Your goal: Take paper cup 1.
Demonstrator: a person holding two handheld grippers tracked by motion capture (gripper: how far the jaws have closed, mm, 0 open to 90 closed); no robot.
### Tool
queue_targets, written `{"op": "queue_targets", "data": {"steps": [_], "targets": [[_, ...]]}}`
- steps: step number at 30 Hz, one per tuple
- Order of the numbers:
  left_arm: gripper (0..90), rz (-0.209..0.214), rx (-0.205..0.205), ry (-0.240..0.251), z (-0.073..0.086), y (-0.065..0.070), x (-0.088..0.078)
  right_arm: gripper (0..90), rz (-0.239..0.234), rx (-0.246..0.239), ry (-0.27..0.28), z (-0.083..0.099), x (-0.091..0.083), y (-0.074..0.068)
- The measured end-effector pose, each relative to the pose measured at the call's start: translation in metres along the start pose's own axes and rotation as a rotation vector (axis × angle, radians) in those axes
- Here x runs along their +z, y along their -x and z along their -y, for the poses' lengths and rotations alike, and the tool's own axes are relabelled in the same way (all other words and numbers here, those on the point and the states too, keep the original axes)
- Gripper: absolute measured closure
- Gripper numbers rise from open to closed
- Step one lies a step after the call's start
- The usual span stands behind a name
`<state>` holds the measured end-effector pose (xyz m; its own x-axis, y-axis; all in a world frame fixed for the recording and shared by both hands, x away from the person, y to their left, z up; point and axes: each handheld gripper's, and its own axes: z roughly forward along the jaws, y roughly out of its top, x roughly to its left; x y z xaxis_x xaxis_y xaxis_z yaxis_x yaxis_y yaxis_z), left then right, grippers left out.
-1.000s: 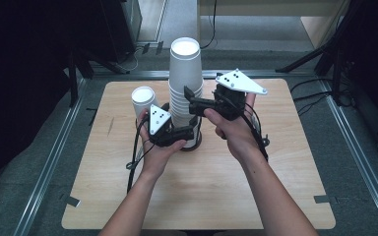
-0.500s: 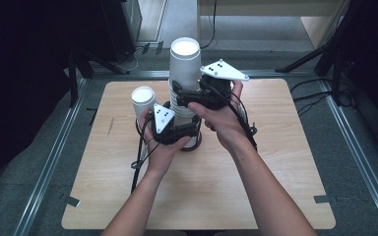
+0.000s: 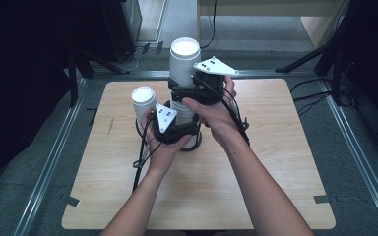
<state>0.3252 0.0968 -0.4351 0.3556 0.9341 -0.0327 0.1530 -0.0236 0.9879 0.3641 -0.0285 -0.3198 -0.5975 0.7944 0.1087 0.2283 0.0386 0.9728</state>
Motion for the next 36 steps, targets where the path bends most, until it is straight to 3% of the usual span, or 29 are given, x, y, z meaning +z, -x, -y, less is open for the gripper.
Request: {"op": "queue_targets", "data": {"steps": [3, 13, 36], "targets": [[5.2, -0.005, 0.008, -0.001, 0.0, 0.0007, -0.0005, 5.5, -0.014, 0.018, 0.0, 0.0002, 0.0017, 0.0017], [7.1, -0.005, 0.014, 0.0, 0.0004, 0.0003, -0.0015, 9.9, -0.015, -0.009, 0.032, 0.0007, 0.0017, -0.0003], [7.2, 0.002, 0.017, 0.006, 0.0003, -0.0007, -0.0043, 8.9, -0.004, 0.002, 0.031, -0.0056, 0.0008, -0.0022]]}}
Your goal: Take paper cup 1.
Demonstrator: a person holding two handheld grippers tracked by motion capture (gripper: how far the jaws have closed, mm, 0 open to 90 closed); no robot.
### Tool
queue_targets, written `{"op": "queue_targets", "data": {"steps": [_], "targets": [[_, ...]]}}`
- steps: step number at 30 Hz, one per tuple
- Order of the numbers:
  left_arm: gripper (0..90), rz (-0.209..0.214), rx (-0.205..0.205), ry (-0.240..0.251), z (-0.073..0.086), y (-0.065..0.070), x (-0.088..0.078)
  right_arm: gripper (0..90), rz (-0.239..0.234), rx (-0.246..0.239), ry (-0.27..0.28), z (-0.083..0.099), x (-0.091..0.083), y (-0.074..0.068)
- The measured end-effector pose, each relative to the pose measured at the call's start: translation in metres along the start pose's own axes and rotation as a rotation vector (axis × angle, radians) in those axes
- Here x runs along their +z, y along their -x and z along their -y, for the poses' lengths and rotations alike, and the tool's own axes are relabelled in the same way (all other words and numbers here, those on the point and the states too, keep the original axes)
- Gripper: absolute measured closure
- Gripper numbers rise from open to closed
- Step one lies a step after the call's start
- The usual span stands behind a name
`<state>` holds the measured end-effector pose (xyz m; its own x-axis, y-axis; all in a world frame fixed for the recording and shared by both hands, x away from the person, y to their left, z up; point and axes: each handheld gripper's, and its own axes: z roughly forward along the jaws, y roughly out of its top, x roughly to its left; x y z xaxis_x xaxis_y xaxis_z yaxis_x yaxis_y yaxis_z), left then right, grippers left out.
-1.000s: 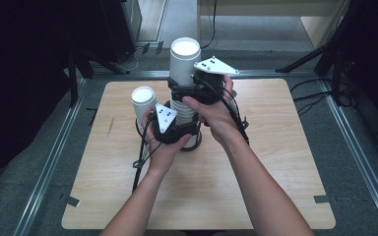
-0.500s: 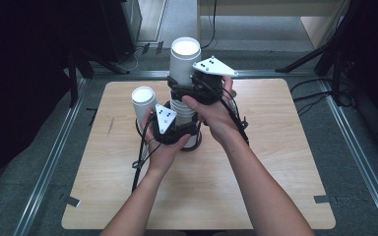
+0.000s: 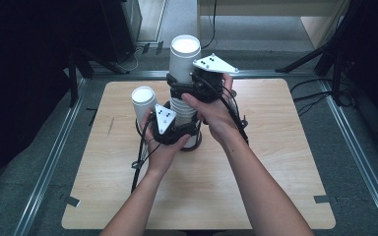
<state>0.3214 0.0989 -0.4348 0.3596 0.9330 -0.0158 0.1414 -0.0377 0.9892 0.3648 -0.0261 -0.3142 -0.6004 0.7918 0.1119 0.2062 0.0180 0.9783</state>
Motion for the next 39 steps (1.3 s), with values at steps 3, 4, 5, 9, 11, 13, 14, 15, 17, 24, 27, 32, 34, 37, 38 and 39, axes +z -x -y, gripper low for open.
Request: {"op": "queue_targets", "data": {"steps": [3, 4, 5, 9, 11, 13, 14, 15, 17, 24, 27, 32, 34, 37, 38, 39], "targets": [[7.3, -0.003, 0.002, 0.011, -0.001, 0.001, -0.002, 8.9, 0.0, 0.002, -0.003, 0.0, 0.0, 0.0], [7.3, 0.002, -0.005, 0.02, -0.002, 0.0, -0.002, 8.5, -0.002, 0.003, -0.002, 0.0, 0.0, 0.001], [7.3, 0.006, -0.006, 0.023, -0.003, 0.0, -0.003, 7.8, -0.005, 0.006, -0.001, 0.0, 0.0, 0.001], [2.2, 0.022, -0.001, 0.032, -0.004, 0.0, -0.004, 7.0, -0.015, 0.022, 0.0, -0.001, -0.001, 0.002], [2.1, 0.017, 0.005, 0.043, -0.006, 0.001, -0.005, 7.1, -0.01, 0.016, 0.0, 0.0, -0.001, 0.002], [2.1, 0.01, 0.015, 0.05, -0.009, 0.002, -0.006, 10.2, -0.002, 0.004, 0.009, 0.0, -0.002, 0.001], [2.1, 0.009, 0.022, 0.048, -0.01, 0.002, -0.006, 10.9, -0.004, -0.003, 0.016, -0.001, -0.002, 0.001], [2.1, 0.009, 0.022, 0.048, -0.01, 0.002, -0.006, 10.9, -0.004, -0.003, 0.016, -0.001, -0.002, 0.001], [2.0, 0.003, 0.02, 0.05, -0.012, 0.002, -0.005, 11.3, 0.007, -0.017, 0.02, -0.001, -0.002, -0.001], [2.1, 0.001, 0.012, 0.058, -0.016, -0.001, -0.006, 11.6, 0.012, -0.018, 0.025, -0.003, -0.003, -0.002], [2.1, 0.004, 0.012, 0.059, -0.017, -0.001, -0.006, 11.7, 0.01, -0.022, 0.029, -0.006, -0.004, -0.003], [2.1, 0.01, 0.015, 0.068, -0.021, 0.0, -0.007, 11.6, 0.012, -0.025, 0.027, -0.008, -0.005, -0.003], [2.1, 0.013, 0.011, 0.077, -0.024, 0.0, -0.008, 11.1, 0.013, -0.019, 0.011, -0.007, -0.004, -0.003], [2.1, 0.015, 0.015, 0.079, -0.026, 0.0, -0.008, 10.3, 0.007, -0.003, 0.006, -0.006, -0.004, -0.001], [2.1, 0.013, 0.02, 0.08, -0.028, -0.001, -0.008, 10.2, 0.002, 0.006, 0.007, -0.007, -0.005, 0.0], [2.1, 0.013, 0.02, 0.08, -0.028, -0.001, -0.008, 10.2, 0.002, 0.006, 0.007, -0.007, -0.005, 0.0]]}}
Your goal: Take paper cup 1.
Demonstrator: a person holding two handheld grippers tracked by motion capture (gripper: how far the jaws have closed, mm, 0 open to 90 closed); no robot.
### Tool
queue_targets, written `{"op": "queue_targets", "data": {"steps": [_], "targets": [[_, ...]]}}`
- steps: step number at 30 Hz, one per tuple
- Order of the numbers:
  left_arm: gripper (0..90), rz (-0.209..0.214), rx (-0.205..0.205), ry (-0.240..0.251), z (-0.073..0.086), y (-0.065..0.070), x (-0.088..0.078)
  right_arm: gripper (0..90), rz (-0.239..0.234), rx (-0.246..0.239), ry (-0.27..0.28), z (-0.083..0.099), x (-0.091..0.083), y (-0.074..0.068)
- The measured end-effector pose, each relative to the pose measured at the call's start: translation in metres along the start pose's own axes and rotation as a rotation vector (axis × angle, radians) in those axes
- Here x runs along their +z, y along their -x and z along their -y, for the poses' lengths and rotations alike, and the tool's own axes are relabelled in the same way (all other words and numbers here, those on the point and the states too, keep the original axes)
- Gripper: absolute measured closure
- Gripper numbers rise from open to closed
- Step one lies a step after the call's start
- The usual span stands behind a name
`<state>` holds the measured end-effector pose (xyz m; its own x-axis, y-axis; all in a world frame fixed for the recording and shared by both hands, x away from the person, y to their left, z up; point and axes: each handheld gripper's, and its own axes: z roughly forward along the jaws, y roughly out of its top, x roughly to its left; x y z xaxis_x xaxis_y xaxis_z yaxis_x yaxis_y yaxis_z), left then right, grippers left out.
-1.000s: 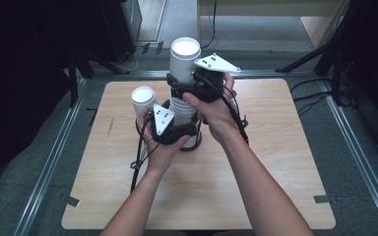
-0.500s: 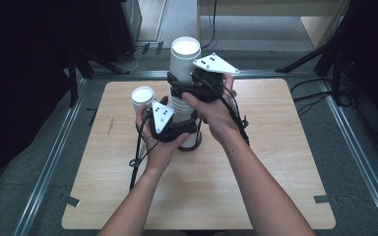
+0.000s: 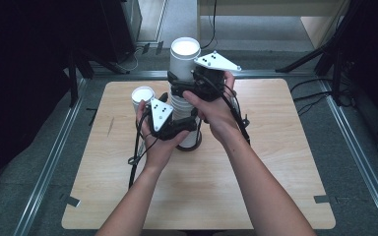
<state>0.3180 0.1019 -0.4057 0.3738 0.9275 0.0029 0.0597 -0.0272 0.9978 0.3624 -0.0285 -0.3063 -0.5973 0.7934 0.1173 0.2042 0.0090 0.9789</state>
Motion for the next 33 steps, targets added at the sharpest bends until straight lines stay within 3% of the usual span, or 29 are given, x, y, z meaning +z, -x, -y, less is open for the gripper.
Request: {"op": "queue_targets", "data": {"steps": [5, 18, 29, 33], "targets": [[2.1, 0.009, -0.005, 0.019, -0.008, -0.001, -0.001, 12.6, -0.006, -0.021, 0.0, 0.0, -0.001, 0.0], [2.1, 0.038, -0.009, 0.04, -0.027, 0.0, 0.003, 12.6, -0.036, -0.005, -0.022, -0.002, -0.002, 0.004], [7.6, 0.057, -0.013, 0.034, -0.027, -0.006, 0.002, 10.1, -0.058, 0.002, -0.041, -0.001, -0.001, 0.007], [9.0, 0.062, -0.006, 0.034, -0.027, -0.007, 0.002, 12.2, -0.055, -0.026, -0.03, 0.001, -0.001, 0.006]]}}
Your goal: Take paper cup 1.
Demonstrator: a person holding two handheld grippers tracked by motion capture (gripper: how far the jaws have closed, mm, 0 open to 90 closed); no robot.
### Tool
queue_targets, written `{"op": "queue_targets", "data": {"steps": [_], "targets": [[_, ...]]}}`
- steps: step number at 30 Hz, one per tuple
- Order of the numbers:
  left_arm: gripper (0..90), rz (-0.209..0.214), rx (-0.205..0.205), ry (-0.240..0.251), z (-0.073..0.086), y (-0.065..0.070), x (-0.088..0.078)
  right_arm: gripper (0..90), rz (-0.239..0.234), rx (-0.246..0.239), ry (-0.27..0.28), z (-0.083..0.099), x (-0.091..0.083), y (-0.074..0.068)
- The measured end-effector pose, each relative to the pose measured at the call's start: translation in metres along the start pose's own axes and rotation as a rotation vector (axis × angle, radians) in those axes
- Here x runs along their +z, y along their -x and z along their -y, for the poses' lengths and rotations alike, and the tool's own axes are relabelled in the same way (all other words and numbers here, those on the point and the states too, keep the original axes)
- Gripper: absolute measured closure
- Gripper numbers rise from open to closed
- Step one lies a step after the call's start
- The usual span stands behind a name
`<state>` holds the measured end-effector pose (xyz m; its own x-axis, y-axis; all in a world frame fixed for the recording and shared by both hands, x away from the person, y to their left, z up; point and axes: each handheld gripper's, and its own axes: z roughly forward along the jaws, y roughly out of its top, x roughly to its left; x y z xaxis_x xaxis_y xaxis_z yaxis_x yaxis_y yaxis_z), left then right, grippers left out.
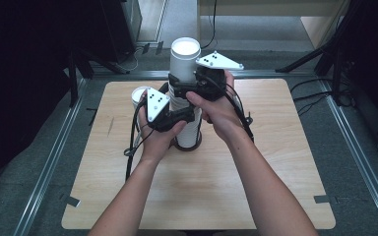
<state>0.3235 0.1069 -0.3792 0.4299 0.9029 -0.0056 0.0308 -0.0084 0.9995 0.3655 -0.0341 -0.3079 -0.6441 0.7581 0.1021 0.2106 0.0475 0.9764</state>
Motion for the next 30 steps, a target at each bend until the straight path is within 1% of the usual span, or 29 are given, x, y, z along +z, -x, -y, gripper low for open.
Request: {"op": "queue_targets", "data": {"steps": [1, 6, 8, 9, 10, 12, 15, 21, 22, 23, 24, 25, 28, 30], "targets": [[9.3, 0.0, 0.0, 0.0, 0.0, 0.0, 0.0, 12.2, 0.0, 0.0, 0.0, 0.0, 0.0, 0.0], [10.0, -0.003, -0.003, 0.005, 0.001, 0.001, 0.0, 13.2, 0.019, -0.034, 0.011, -0.001, 0.0, -0.003], [10.1, -0.003, -0.003, 0.005, 0.001, 0.001, 0.0, 13.5, 0.021, -0.035, 0.014, -0.001, -0.001, -0.003], [10.3, -0.003, -0.004, 0.005, 0.001, 0.001, 0.0, 13.8, 0.014, -0.016, 0.035, -0.004, -0.002, -0.003], [10.3, -0.004, -0.001, 0.005, 0.001, 0.001, 0.0, 13.8, 0.014, -0.016, 0.035, -0.004, -0.002, -0.003], [10.5, -0.002, -0.004, 0.004, 0.001, 0.001, 0.0, 14.0, -0.001, 0.009, 0.061, -0.012, -0.006, -0.002], [10.6, -0.002, -0.005, 0.004, 0.001, 0.001, 0.0, 14.2, 0.0, 0.01, 0.084, -0.017, -0.008, -0.002], [10.8, 0.001, -0.01, 0.004, 0.001, 0.0, 0.0, 15.5, 0.018, -0.013, 0.145, -0.028, -0.017, -0.004], [10.8, 0.001, -0.011, 0.005, 0.001, 0.0, 0.0, 15.7, 0.016, -0.008, 0.164, -0.031, -0.02, -0.004], [10.8, 0.001, -0.011, 0.004, 0.001, 0.0, 0.0, 15.9, 0.015, -0.008, 0.175, -0.032, -0.021, -0.004], [10.8, 0.001, -0.011, 0.004, 0.001, 0.0, 0.0, 15.9, 0.015, -0.008, 0.175, -0.032, -0.021, -0.004], [10.8, 0.001, -0.01, 0.003, 0.001, 0.0, 0.0, 16.1, 0.014, -0.004, 0.194, -0.035, -0.024, -0.005], [10.8, 0.001, -0.009, 0.003, 0.001, 0.0, 0.0, 16.4, 0.014, 0.002, 0.204, -0.038, -0.026, -0.005], [10.8, 0.002, -0.01, 0.003, 0.001, 0.0, 0.0, 16.7, 0.015, -0.007, 0.223, -0.042, -0.029, -0.005]]}}
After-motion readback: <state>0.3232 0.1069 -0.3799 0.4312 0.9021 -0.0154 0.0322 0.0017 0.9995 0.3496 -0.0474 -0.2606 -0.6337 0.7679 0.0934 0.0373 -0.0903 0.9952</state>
